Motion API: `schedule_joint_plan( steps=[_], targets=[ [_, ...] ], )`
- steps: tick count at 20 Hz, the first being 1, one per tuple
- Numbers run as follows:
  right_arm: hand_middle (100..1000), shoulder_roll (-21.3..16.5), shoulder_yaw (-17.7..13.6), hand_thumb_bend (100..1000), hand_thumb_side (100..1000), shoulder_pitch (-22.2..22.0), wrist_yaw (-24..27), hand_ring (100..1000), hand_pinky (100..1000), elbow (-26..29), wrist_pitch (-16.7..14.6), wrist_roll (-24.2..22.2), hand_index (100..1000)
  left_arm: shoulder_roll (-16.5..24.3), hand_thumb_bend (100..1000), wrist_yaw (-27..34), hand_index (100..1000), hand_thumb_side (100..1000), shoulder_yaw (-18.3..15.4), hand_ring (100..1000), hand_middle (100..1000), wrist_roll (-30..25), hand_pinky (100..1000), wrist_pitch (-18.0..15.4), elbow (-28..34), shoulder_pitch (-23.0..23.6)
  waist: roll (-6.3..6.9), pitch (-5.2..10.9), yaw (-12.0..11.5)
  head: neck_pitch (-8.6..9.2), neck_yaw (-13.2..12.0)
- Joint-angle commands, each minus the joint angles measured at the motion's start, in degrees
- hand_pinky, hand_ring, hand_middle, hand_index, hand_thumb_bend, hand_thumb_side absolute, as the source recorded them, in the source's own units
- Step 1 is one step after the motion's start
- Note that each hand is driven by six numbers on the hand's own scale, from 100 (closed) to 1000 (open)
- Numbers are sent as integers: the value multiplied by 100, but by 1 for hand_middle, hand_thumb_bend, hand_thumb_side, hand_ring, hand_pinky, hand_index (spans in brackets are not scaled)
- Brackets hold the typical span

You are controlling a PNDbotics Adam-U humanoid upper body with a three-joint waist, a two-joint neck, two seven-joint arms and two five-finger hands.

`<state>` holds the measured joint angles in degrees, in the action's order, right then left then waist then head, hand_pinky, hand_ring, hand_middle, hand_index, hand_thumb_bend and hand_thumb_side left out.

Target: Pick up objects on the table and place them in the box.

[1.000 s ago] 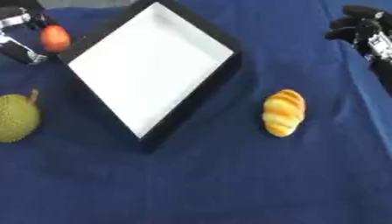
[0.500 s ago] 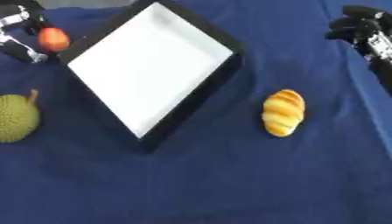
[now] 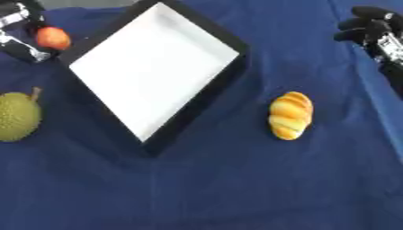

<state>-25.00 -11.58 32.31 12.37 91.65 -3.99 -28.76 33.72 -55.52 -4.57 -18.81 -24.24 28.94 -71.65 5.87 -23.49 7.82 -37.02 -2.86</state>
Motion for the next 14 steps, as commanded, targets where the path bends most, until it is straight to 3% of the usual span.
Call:
schedule_joint_plan(
  steps=[1, 8, 14],
  targets=[
    [753, -148, -19, 100, 607, 84, -14, 788, 1000, 54, -14, -6, 882, 114, 312, 91, 496, 100, 19, 541, 486, 75, 578, -82, 126, -110, 16, 112, -10, 34, 12],
    [752, -147, -23, 100, 605, 42, -29, 788, 1000, 24, 3, 0, 883, 133, 345, 200, 484, 100, 67, 538, 483, 87, 575, -189, 220, -130, 10, 200, -79, -45, 50],
    [752, -164, -37, 100, 603, -39, -37, 788, 1000, -5, 21, 13, 883, 175, 350, 471, 493, 100, 124, 535, 482, -118, 569, -355, 427, -166, 3, 323, -194, -161, 229]
  ],
)
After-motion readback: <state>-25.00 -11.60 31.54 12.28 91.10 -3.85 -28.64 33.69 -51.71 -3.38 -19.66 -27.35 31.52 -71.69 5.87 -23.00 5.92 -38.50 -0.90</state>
